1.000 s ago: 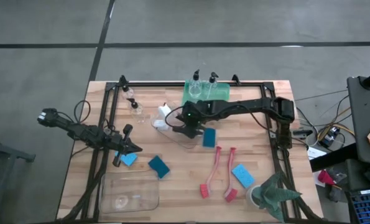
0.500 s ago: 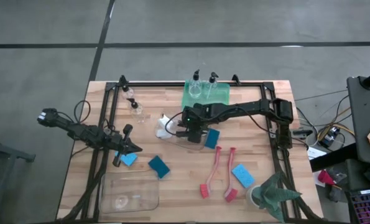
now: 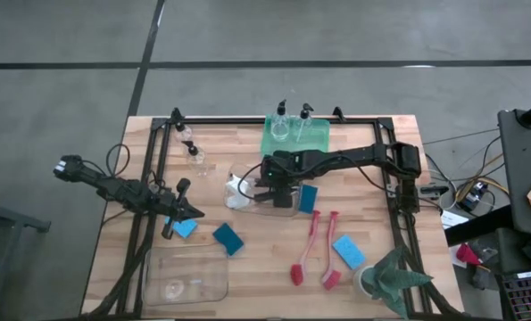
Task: Pick & Place Kitchen Sink Supplies
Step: Put the black dish brush into the top transparent bin, then put the pink dish brush into the top transparent bin
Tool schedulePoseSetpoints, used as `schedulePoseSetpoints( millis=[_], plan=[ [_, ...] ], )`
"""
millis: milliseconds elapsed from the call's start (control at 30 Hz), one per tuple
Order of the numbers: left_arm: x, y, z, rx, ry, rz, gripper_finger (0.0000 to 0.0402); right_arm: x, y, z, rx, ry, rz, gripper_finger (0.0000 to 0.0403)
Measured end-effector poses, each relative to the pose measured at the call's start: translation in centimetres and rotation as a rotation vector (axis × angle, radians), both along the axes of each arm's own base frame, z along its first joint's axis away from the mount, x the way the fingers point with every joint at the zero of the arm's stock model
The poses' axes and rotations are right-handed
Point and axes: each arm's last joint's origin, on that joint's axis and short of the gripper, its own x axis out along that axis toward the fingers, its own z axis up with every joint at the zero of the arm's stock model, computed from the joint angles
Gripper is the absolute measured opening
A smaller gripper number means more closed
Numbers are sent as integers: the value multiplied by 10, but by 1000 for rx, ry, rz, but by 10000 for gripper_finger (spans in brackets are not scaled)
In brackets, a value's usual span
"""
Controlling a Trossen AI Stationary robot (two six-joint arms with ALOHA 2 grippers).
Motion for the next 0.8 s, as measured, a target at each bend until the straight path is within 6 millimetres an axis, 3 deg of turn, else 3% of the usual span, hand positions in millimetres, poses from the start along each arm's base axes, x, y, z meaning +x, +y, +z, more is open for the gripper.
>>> schedulePoseSetpoints(
  millis=[167, 400, 600, 800],
  plan=[
    [0, 0, 0, 0, 1, -1, 3, 2, 8, 9, 2, -17, 18, 152],
    [0, 0, 0, 1, 2, 0, 3, -3, 20, 38, 25, -75, -3, 200],
    [0, 0, 0, 1, 2, -1, 3, -20, 35, 65, 128, -54, -108, 210],
    [0, 0, 0, 1, 2, 0, 3, -43, 68, 74, 262, 42, -286, 206]
  ],
)
